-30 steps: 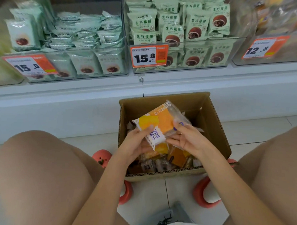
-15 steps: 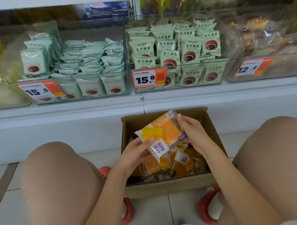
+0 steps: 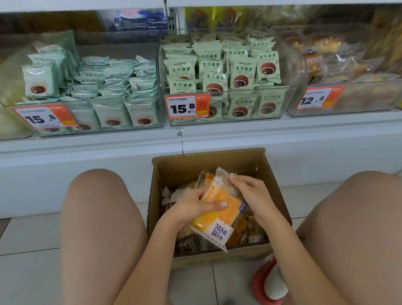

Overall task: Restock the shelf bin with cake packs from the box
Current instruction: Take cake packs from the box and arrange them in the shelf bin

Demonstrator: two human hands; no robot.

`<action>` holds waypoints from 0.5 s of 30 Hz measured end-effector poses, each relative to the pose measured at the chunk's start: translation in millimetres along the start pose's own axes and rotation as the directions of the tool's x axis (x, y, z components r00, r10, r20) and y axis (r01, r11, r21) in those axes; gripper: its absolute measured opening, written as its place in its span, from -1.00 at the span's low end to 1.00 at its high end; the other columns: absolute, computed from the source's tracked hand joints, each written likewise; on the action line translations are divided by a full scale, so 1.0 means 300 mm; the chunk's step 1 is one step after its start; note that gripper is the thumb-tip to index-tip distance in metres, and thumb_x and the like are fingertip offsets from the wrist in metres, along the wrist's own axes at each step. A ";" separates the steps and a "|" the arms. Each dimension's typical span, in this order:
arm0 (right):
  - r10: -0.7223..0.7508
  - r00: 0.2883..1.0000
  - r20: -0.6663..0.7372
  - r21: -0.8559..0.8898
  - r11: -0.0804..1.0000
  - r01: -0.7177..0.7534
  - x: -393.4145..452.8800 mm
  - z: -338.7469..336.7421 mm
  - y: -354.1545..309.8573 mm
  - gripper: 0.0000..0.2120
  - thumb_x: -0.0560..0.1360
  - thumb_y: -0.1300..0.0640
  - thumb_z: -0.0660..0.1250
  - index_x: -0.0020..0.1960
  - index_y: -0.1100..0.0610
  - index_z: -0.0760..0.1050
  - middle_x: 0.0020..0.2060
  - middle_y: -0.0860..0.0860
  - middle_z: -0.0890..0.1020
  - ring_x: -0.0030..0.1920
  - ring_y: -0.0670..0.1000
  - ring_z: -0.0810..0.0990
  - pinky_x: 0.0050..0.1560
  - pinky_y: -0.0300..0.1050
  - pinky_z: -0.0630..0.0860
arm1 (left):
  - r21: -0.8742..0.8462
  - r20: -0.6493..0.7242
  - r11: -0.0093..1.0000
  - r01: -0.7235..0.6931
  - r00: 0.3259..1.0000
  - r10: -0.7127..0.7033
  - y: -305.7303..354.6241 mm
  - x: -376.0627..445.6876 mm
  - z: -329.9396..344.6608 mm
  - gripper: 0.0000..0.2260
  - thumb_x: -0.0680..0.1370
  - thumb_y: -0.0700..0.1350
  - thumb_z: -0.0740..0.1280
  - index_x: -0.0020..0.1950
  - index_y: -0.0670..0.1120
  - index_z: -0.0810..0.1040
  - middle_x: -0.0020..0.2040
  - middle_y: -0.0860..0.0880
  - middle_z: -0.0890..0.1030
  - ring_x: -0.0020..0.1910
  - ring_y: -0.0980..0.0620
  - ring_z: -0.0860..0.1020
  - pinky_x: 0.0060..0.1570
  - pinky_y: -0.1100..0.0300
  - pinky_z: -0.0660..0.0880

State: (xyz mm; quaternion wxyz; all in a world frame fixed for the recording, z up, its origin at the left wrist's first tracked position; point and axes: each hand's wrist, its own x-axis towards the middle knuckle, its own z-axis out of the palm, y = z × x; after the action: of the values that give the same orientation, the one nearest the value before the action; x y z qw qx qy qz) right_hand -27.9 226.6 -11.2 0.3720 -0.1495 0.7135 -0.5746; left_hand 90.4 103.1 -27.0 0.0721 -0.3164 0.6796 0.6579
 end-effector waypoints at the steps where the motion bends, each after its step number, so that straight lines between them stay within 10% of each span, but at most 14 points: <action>1: -0.025 1.000 0.001 0.054 0.998 0.025 -0.001 -0.007 -0.002 -0.76 0.56 0.00 0.26 0.16 0.03 0.57 0.02 0.04 0.66 -0.06 -0.02 0.67 -0.16 -0.18 0.60 | -0.049 -0.050 0.999 -0.016 0.999 0.013 -0.001 0.006 0.011 -0.62 0.37 0.04 0.51 0.11 -0.07 0.58 -0.01 -0.05 0.69 -0.07 0.00 0.67 0.02 0.04 0.60; 3: -0.024 1.000 0.015 0.209 0.978 0.020 -0.007 -0.014 0.002 -0.69 0.55 -0.06 0.24 0.26 -0.02 0.47 0.11 0.01 0.62 0.07 0.00 0.63 0.00 -0.05 0.60 | -0.288 -0.185 0.957 -0.034 0.982 -0.021 -0.006 0.014 0.034 -0.58 0.35 0.04 0.50 0.13 -0.09 0.57 0.03 -0.10 0.68 -0.05 -0.04 0.67 -0.01 -0.01 0.61; 7: 0.095 0.988 0.122 0.291 0.948 -0.127 -0.033 -0.005 0.033 -0.52 0.40 -0.17 0.35 0.27 -0.03 0.43 0.10 0.05 0.64 0.07 0.06 0.65 0.05 0.12 0.60 | -0.800 -0.239 0.570 -0.186 0.971 -0.019 0.004 0.025 0.079 -0.63 0.42 -0.11 0.40 0.21 -0.13 0.52 0.05 -0.15 0.67 -0.03 -0.06 0.66 -0.13 0.02 0.62; 15: 0.009 0.997 0.082 0.437 0.899 -0.045 -0.028 -0.018 0.024 -0.73 0.50 0.14 0.34 0.20 0.09 0.51 0.02 0.07 0.68 0.00 0.07 0.68 -0.11 -0.01 0.64 | -0.751 -0.225 0.595 -0.286 0.958 0.177 0.050 0.033 0.053 -0.31 0.32 0.11 0.54 0.36 -0.14 0.44 0.24 -0.23 0.56 0.19 -0.18 0.55 0.13 -0.11 0.52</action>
State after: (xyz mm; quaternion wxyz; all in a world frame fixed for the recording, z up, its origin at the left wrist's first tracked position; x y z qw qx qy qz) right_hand -24.6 238.0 -14.7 0.4316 -0.0744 0.5530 -0.7088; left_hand 69.6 113.8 -21.2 -0.2004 -0.2665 0.3677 0.8681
